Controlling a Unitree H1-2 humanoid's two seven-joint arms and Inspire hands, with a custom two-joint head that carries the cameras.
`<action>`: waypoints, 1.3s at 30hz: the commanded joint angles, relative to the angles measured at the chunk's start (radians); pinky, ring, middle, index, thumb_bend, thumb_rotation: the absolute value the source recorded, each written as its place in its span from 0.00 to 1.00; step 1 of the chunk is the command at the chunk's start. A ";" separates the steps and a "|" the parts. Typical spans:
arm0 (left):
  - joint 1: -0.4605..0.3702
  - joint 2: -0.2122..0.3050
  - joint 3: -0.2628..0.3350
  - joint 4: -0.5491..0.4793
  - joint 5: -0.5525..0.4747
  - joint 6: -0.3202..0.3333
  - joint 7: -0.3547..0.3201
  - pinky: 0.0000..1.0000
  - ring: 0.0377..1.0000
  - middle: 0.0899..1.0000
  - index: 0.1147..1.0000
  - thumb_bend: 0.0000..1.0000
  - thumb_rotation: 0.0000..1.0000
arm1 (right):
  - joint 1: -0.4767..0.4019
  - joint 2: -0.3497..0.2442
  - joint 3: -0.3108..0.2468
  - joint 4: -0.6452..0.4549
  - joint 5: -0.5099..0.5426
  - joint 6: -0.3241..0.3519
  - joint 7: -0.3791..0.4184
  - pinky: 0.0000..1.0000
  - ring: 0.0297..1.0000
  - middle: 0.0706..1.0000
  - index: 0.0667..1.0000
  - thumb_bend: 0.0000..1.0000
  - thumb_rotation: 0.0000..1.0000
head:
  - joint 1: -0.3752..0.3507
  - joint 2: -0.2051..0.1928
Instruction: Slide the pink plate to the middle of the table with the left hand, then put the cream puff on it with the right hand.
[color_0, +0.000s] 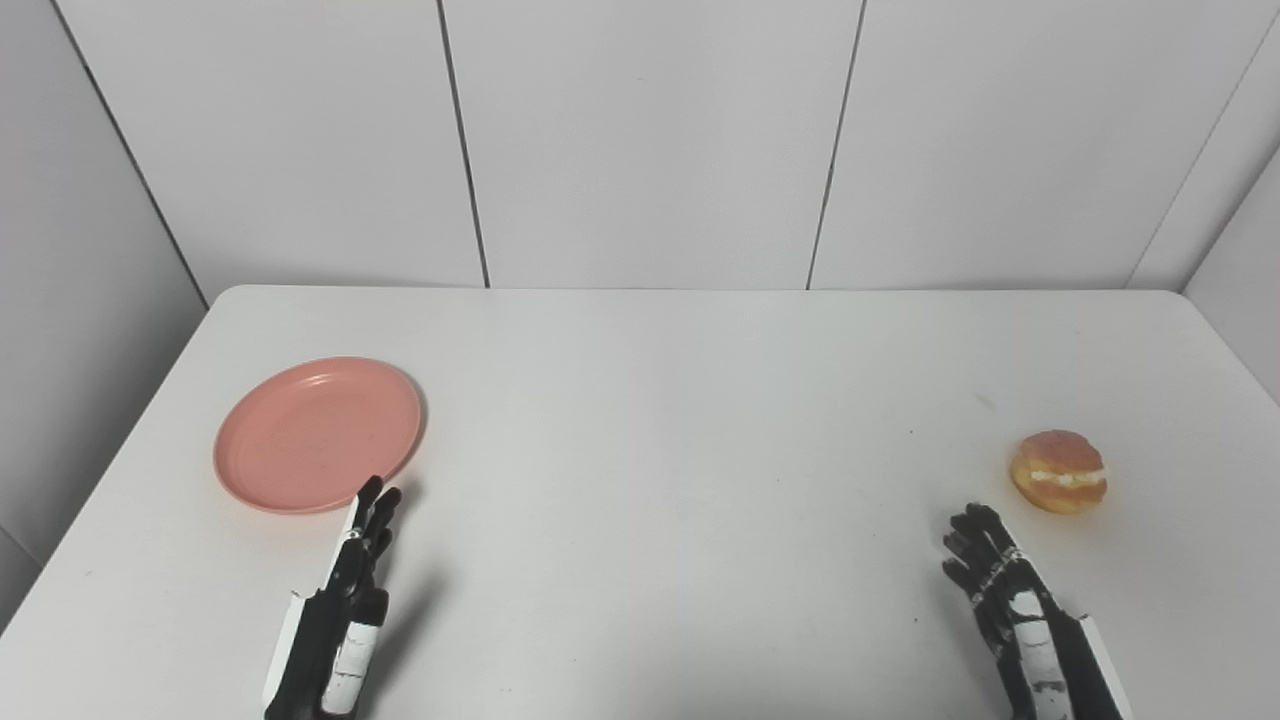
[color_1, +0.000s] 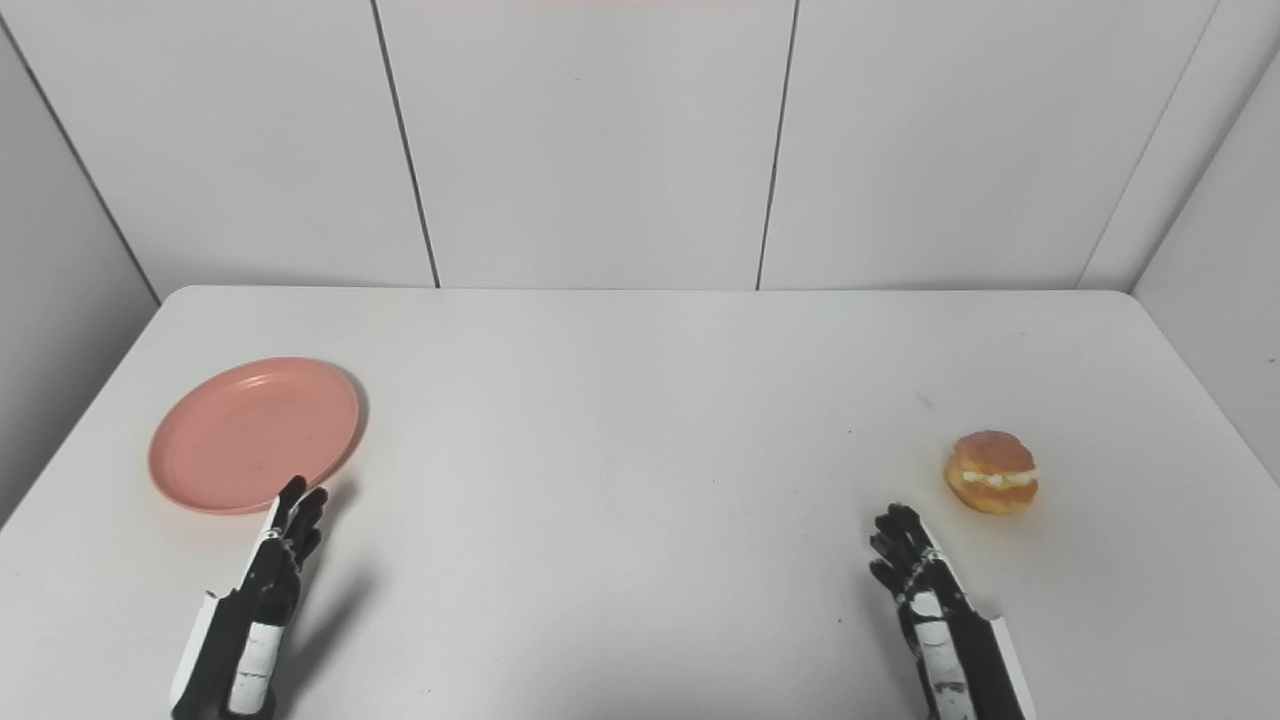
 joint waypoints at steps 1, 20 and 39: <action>0.013 0.007 -0.036 0.055 0.001 0.041 -0.020 1.00 1.00 0.96 1.00 0.95 1.00 | 0.014 -0.001 0.013 0.011 -0.001 0.048 0.013 0.93 0.92 0.91 0.91 0.86 0.92 | 0.002 0.002; 0.013 0.007 -0.040 0.059 0.001 0.047 -0.025 1.00 0.99 0.95 1.00 0.95 1.00 | 0.015 -0.011 0.024 0.012 0.000 0.054 0.016 0.92 0.91 0.91 0.90 0.84 0.93 | 0.000 0.001; 0.008 0.012 -0.048 0.074 -0.009 0.036 -0.028 1.00 0.98 0.94 1.00 0.93 0.99 | 0.014 -0.014 0.028 0.012 -0.005 0.062 0.015 0.93 0.92 0.91 0.91 0.84 0.94 | -0.003 0.000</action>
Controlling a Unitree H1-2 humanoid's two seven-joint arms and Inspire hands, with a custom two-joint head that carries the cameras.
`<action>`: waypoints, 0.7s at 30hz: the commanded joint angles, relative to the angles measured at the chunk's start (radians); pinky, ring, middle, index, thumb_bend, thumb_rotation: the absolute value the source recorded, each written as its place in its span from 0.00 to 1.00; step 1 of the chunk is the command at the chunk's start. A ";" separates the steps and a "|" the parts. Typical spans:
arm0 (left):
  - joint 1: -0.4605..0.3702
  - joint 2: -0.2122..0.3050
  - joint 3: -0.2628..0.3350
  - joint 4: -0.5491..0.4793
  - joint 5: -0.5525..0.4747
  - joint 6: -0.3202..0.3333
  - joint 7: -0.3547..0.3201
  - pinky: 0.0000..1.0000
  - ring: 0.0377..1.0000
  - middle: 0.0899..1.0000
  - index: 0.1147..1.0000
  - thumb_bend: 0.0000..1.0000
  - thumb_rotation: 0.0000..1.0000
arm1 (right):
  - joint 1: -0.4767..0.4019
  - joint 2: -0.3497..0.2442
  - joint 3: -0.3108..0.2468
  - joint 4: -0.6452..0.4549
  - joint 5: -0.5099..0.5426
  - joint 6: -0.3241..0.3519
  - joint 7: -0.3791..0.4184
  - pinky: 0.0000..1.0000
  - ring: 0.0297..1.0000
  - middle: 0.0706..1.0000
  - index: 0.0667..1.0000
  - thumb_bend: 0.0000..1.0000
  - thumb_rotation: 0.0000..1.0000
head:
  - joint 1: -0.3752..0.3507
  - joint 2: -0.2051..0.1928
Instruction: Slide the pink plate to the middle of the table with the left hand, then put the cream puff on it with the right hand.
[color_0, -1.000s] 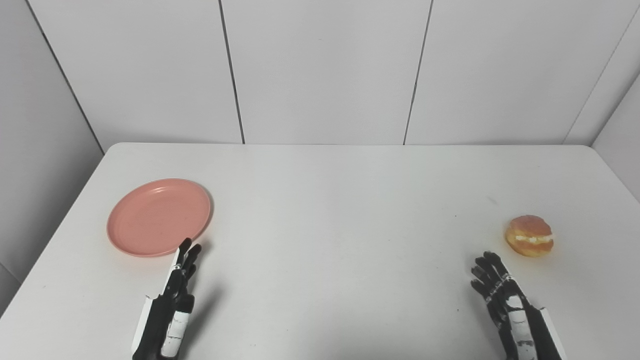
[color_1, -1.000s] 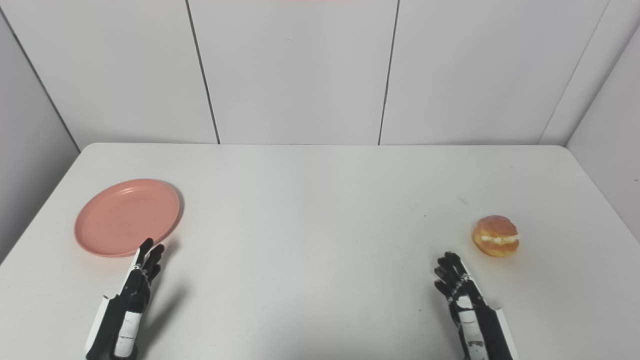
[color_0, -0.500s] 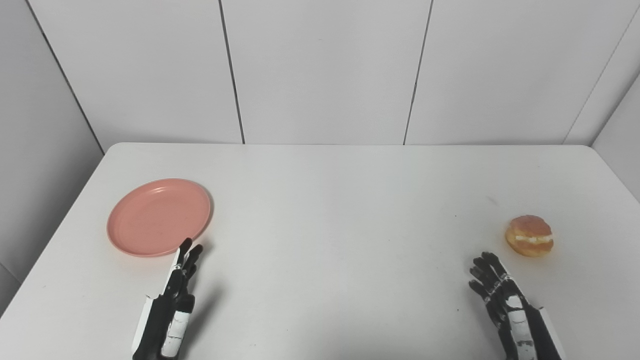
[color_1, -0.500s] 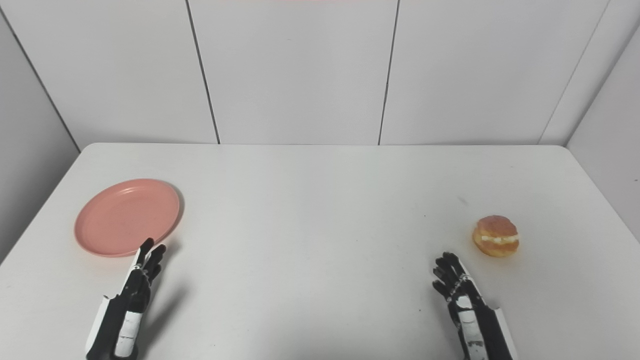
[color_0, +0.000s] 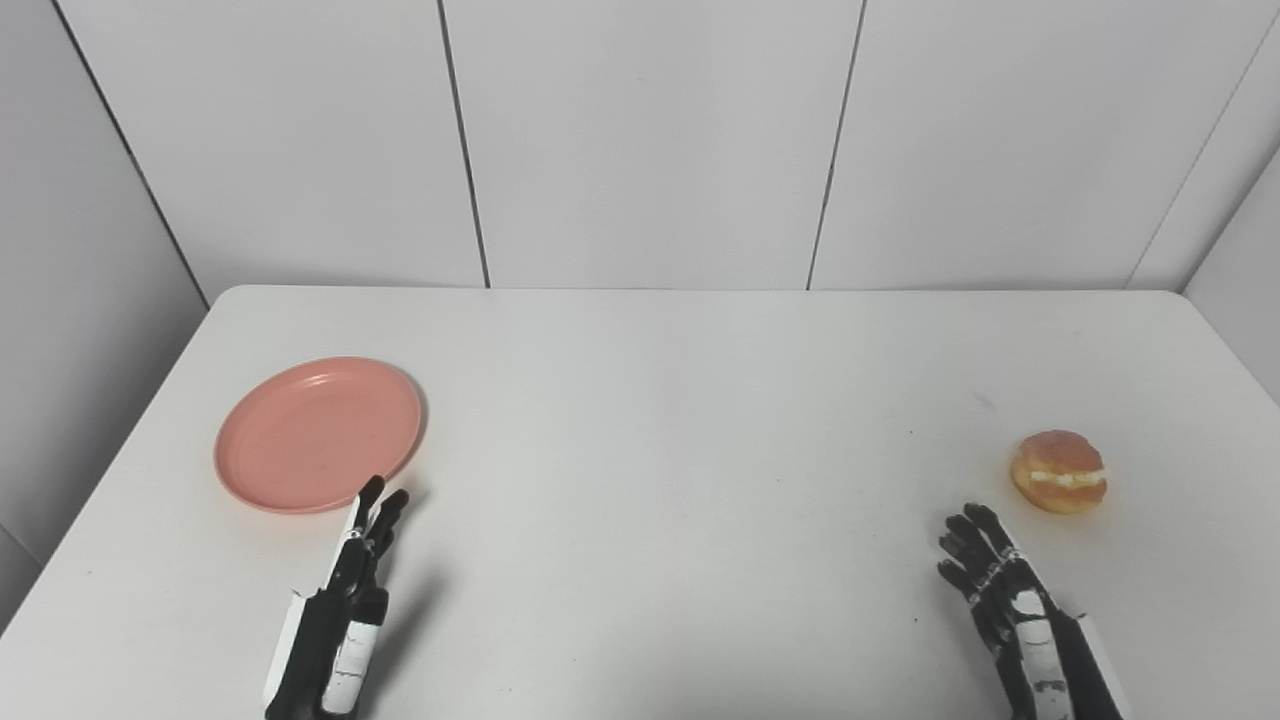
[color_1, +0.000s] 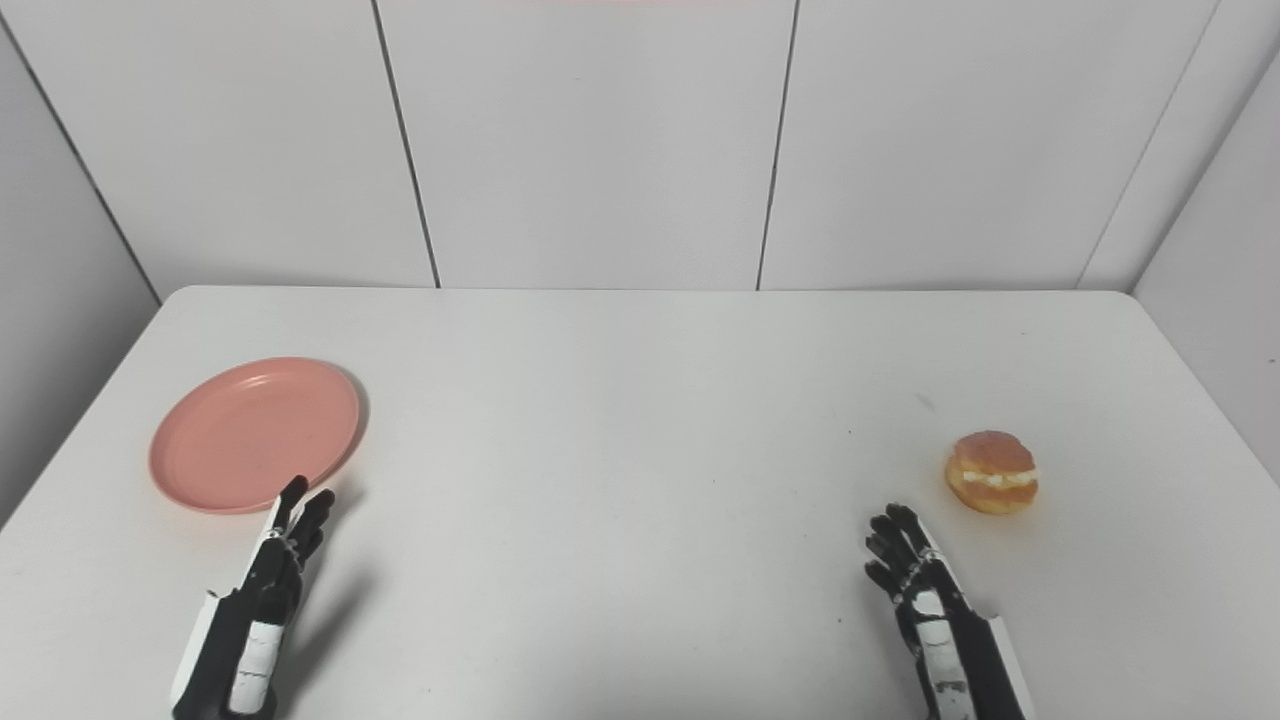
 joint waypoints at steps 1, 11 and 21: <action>0.012 0.005 -0.038 0.070 0.002 0.038 -0.024 1.00 0.98 0.94 1.00 0.94 0.99 | 0.015 0.001 0.018 0.011 -0.009 0.059 0.014 0.93 0.92 0.91 0.91 0.84 0.94 | 0.001 0.000; 0.014 0.009 -0.038 0.066 -0.001 0.041 -0.026 1.00 0.98 0.95 1.00 0.93 1.00 | 0.017 0.002 0.019 0.004 -0.007 0.063 0.012 0.92 0.91 0.90 0.90 0.84 0.94 | -0.001 0.001; 0.013 -0.029 -0.056 0.077 0.076 0.013 0.014 1.00 0.96 0.94 1.00 0.97 0.99 | 0.011 -0.025 -0.003 0.040 0.035 0.038 0.036 0.95 0.92 0.90 0.91 0.83 0.94 | 0.133 -0.037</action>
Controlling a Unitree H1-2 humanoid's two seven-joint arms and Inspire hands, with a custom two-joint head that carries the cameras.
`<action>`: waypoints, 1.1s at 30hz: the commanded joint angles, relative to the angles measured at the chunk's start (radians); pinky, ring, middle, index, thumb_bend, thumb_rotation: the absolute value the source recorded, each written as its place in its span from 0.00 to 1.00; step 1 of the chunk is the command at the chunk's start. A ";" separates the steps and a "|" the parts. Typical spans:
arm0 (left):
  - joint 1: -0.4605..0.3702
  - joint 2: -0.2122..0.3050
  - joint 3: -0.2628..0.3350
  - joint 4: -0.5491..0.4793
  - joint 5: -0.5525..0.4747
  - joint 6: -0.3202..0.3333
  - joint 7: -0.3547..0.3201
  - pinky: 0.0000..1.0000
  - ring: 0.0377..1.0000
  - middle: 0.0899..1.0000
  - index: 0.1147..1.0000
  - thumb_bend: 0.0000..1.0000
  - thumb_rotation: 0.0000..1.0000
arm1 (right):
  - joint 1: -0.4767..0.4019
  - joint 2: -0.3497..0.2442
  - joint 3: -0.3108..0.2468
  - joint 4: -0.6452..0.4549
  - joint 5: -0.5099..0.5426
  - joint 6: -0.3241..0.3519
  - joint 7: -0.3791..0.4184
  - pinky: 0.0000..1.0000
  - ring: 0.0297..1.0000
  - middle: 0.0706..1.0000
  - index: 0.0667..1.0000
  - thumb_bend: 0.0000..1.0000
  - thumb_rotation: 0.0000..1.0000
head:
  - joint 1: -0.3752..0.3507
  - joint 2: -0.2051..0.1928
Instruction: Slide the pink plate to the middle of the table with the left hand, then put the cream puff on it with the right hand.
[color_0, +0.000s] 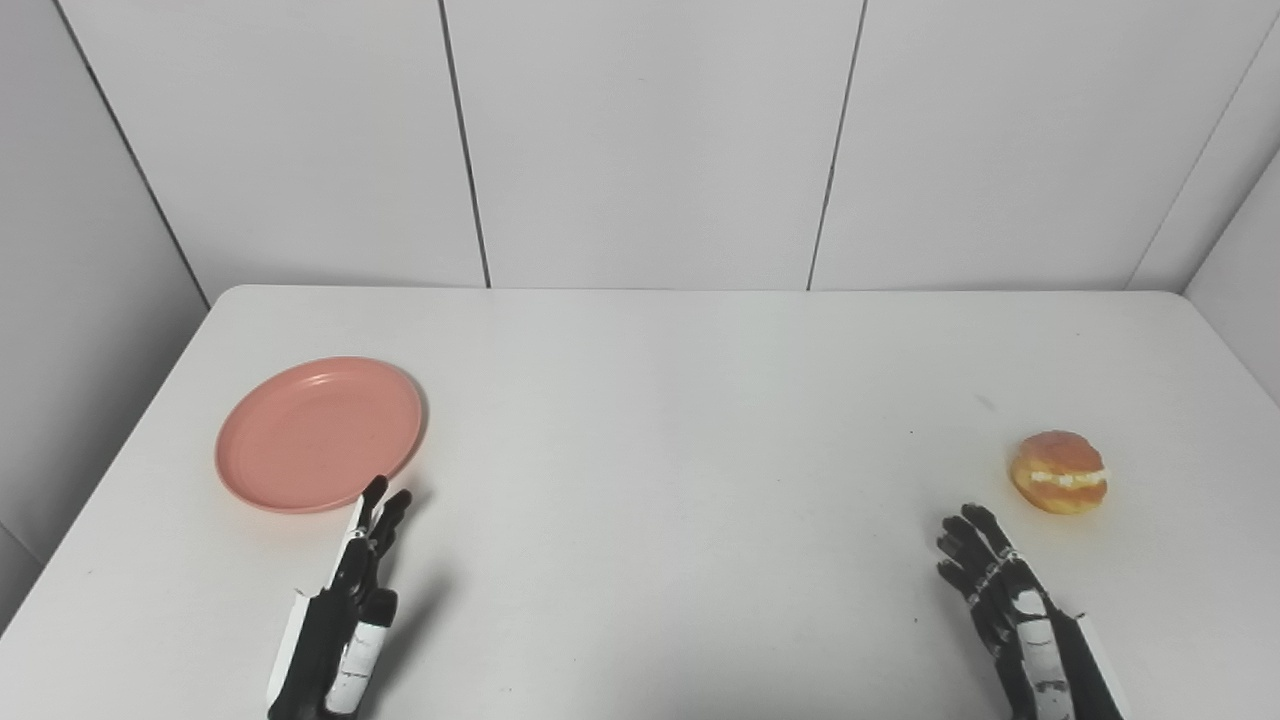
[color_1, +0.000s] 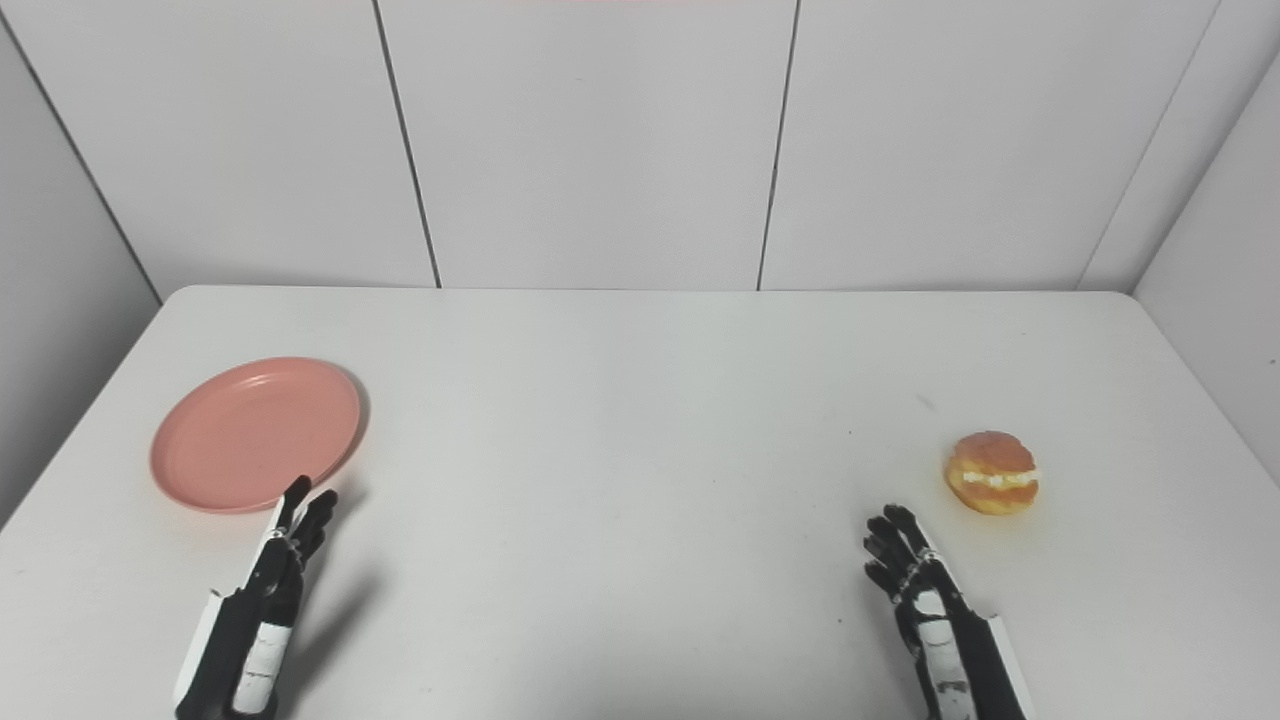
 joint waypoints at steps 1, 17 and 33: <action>0.012 -0.026 -0.051 0.075 0.039 0.021 0.003 1.00 0.96 0.95 1.00 0.97 1.00 | 0.011 -0.012 -0.002 0.034 0.009 0.035 0.017 0.95 0.92 0.91 0.91 0.83 0.95 | 0.004 0.000; -0.001 -0.065 -0.110 0.123 0.124 -0.033 0.085 1.00 0.96 0.95 1.00 0.90 1.00 | -0.003 -0.048 -0.041 0.109 0.044 0.005 0.080 0.95 0.93 0.92 0.93 0.82 1.00 | 0.103 -0.046; -0.031 -0.095 -0.142 0.195 0.147 -0.062 0.131 0.96 0.94 0.94 1.00 0.90 1.00 | -0.034 -0.062 -0.068 0.197 0.079 -0.027 0.124 0.99 0.94 0.92 0.95 0.74 1.00 | 0.216 -0.122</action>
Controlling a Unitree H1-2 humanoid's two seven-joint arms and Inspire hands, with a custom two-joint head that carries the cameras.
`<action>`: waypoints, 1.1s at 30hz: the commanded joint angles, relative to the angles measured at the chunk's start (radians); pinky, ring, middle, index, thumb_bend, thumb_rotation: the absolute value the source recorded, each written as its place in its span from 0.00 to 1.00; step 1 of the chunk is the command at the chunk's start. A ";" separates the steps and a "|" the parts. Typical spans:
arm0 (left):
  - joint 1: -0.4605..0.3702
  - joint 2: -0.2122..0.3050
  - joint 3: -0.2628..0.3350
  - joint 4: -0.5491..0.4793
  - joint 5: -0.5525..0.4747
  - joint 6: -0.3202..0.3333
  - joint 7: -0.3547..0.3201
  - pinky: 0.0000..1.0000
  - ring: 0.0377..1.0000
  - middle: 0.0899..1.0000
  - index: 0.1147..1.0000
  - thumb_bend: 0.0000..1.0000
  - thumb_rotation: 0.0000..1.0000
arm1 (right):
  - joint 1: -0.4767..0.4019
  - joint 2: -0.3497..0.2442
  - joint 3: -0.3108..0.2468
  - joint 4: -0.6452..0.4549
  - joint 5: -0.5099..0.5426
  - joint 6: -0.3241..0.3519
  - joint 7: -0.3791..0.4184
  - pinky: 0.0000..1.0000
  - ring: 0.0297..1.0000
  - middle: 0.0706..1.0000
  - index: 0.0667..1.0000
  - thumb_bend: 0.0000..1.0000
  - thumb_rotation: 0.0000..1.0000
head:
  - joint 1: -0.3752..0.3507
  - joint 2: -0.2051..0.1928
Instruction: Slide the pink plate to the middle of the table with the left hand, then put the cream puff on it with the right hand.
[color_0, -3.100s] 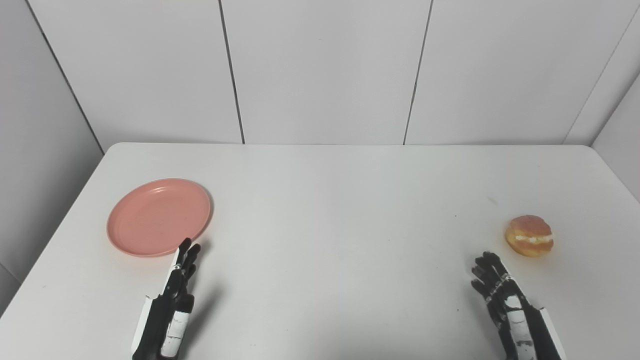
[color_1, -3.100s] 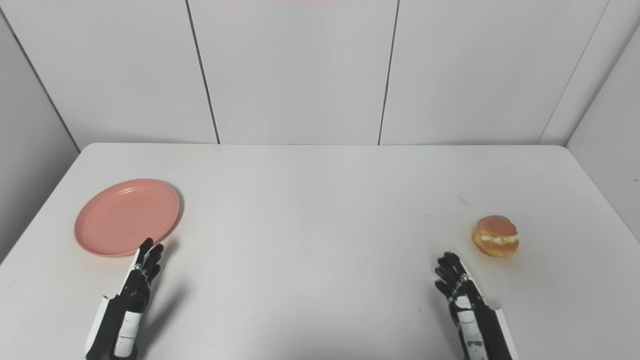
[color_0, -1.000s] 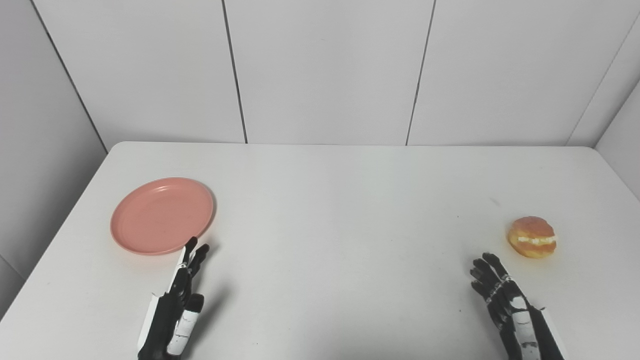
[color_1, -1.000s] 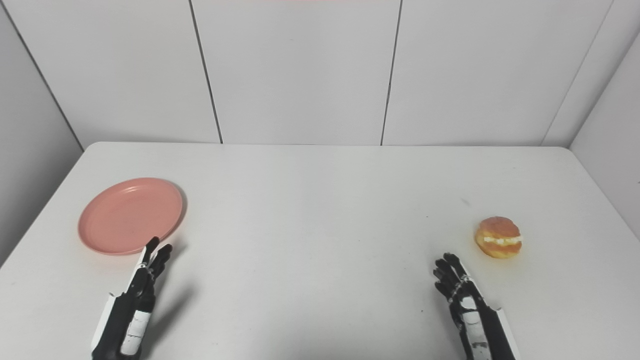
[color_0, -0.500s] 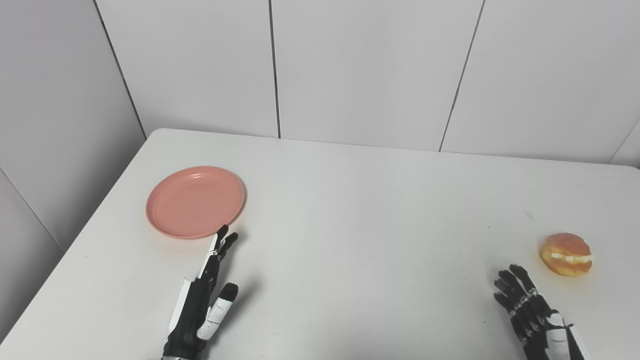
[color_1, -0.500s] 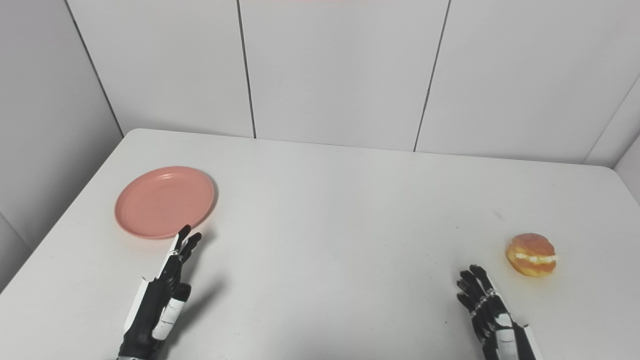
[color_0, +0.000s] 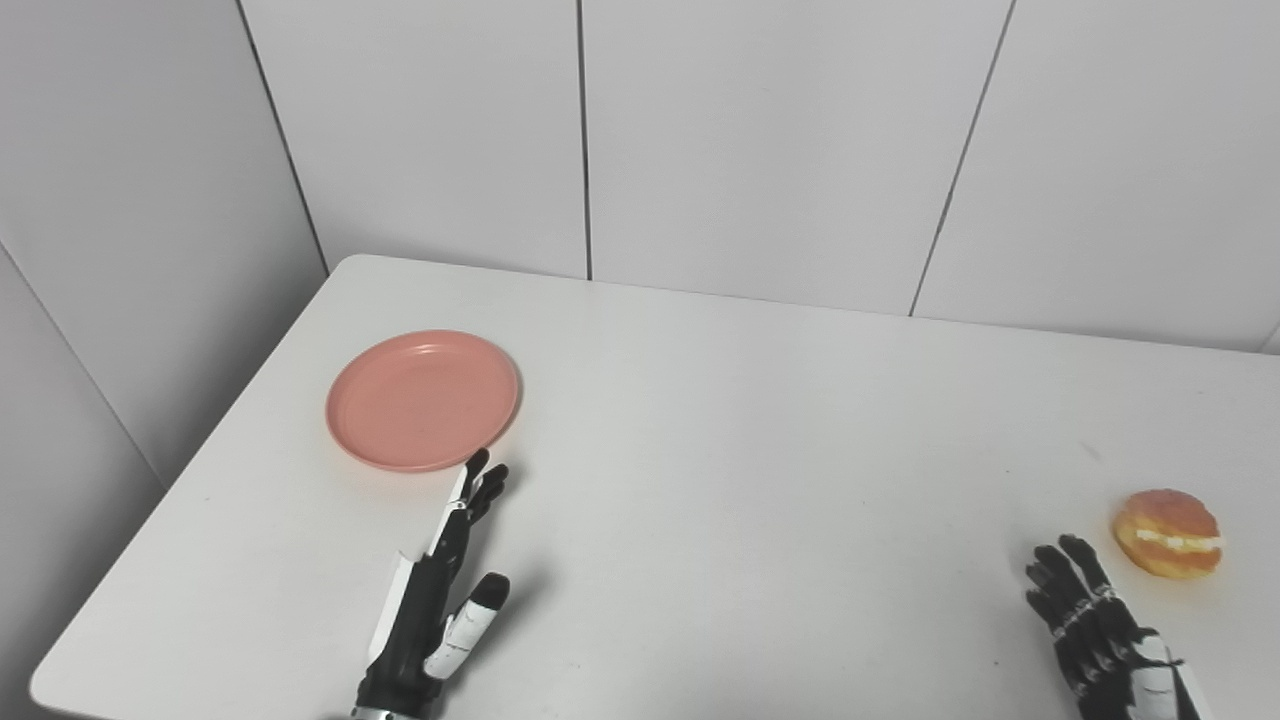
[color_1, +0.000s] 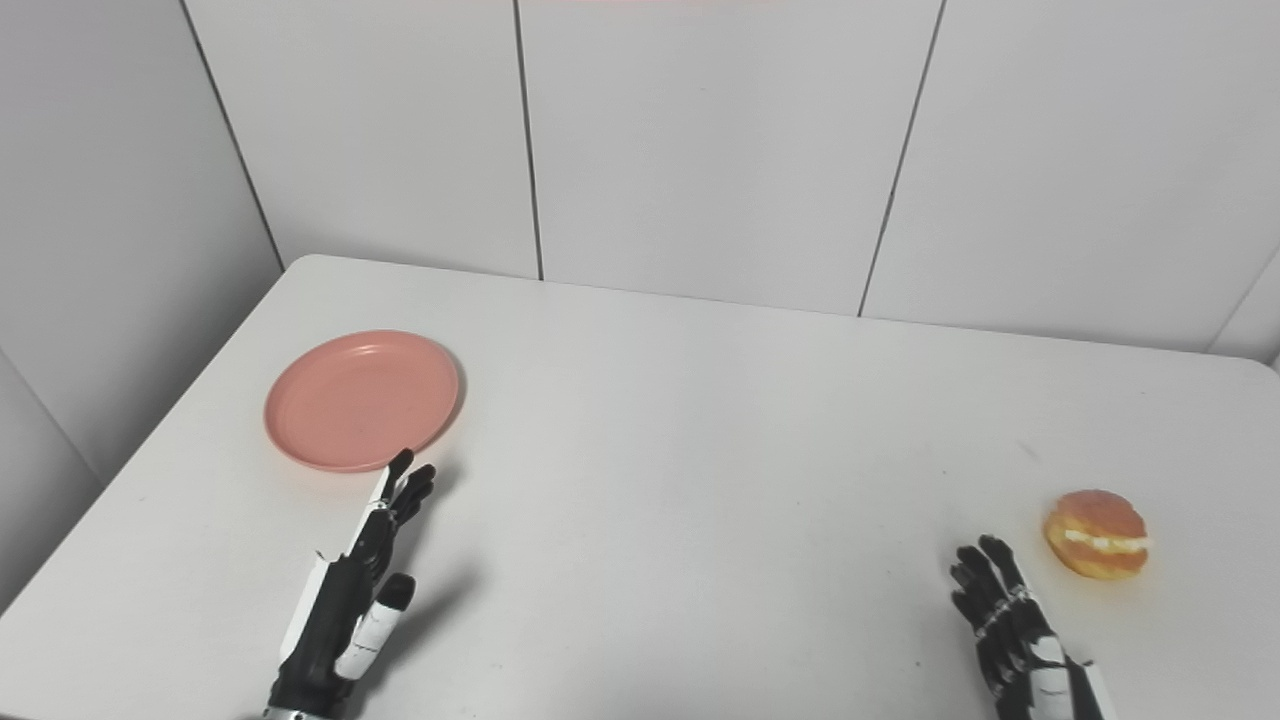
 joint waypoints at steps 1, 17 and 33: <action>-0.010 -0.083 -0.067 0.117 0.016 0.053 -0.020 0.96 0.94 0.94 1.00 0.91 1.00 | 0.020 -0.017 -0.010 0.089 -0.005 0.013 0.005 0.99 0.94 0.92 0.96 0.73 1.00 | 0.009 -0.010; -0.029 -0.104 -0.096 0.170 0.052 0.046 0.026 0.97 0.94 0.93 1.00 0.93 0.99 | -0.007 -0.034 -0.022 0.181 0.016 -0.026 0.052 1.00 1.00 0.97 1.00 0.67 1.00 | 0.108 -0.101; -0.038 -0.099 -0.099 0.193 0.060 0.031 0.037 0.93 0.93 0.93 1.00 0.92 0.97 | -0.016 -0.032 -0.020 0.198 0.015 -0.033 0.063 1.00 1.00 0.98 1.00 0.68 1.00 | 0.099 -0.101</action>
